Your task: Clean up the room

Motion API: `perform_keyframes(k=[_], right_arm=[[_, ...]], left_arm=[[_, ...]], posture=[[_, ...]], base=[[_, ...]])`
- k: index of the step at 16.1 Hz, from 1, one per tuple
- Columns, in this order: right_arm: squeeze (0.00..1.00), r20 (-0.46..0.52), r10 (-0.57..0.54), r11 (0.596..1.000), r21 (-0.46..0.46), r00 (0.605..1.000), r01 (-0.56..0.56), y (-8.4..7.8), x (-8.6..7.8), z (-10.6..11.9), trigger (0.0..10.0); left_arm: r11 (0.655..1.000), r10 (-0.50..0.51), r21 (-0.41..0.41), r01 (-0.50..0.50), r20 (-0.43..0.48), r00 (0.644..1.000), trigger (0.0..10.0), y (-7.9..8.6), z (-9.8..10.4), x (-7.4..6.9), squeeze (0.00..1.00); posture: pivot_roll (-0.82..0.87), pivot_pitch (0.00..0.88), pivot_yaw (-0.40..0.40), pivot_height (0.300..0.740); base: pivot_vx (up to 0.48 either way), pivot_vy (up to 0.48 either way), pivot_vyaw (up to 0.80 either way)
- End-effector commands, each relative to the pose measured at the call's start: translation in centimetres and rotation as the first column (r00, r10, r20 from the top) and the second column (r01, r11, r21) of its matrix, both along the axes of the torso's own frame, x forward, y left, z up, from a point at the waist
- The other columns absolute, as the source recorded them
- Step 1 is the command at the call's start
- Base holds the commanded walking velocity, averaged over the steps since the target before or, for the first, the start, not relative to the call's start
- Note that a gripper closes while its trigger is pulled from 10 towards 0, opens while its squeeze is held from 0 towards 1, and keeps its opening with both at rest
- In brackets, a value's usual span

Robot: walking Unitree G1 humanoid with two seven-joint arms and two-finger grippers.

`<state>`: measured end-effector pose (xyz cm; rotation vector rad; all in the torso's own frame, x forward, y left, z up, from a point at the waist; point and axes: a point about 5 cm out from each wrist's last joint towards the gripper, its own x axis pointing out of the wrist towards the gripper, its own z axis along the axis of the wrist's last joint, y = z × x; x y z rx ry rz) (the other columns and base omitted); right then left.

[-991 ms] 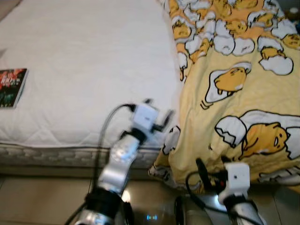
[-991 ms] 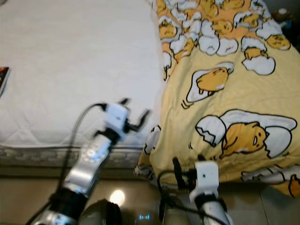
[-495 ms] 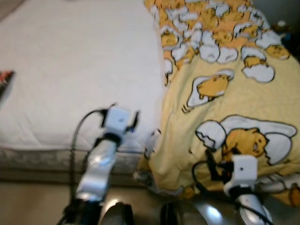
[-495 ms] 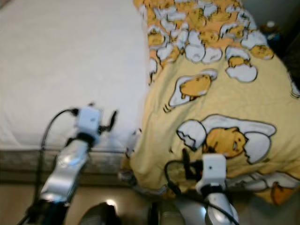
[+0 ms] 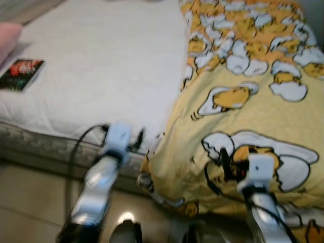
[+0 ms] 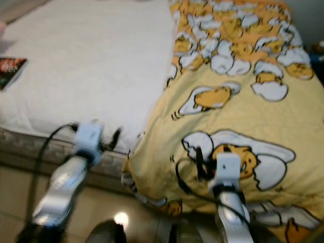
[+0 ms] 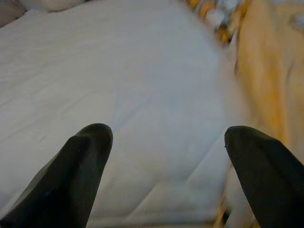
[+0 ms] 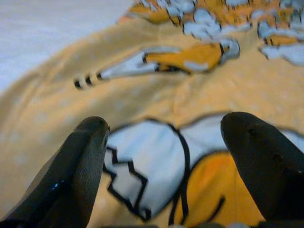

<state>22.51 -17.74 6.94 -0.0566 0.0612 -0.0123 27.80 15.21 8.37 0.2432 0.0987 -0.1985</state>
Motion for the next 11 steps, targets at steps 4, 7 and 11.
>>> perform_keyframes(k=[4, 7, 11], right_arm=[[0.00, 0.011, -0.002, 0.999, 0.040, 1.000, 0.002, 0.6, 1.6, 0.1, 10.0], [0.00, 0.021, 0.013, 0.999, 0.051, 1.000, -0.014, 1.2, 2.4, 0.2, 10.0], [0.00, 0.033, 0.035, 0.998, 0.059, 0.999, -0.037, 2.0, 3.0, 0.3, 10.0]], left_arm=[[0.997, -0.071, 0.028, 0.069, 0.044, 0.997, 10.0, -0.7, 0.7, -0.4, 0.00], [0.996, -0.025, -0.084, 0.027, 0.026, 0.999, 10.0, -0.6, 1.2, 0.7, 0.00], [0.989, -0.092, -0.107, 0.099, 0.067, 0.993, 10.0, -1.6, 2.2, 1.5, 0.00]], posture=[[0.00, 0.060, 0.013, 0.699], [0.02, 0.043, 0.001, 0.699], [0.03, 0.032, -0.004, 0.699]], base=[[0.000, 0.000, 0.00], [0.000, 0.000, 0.00], [0.000, 0.120, 0.00]])
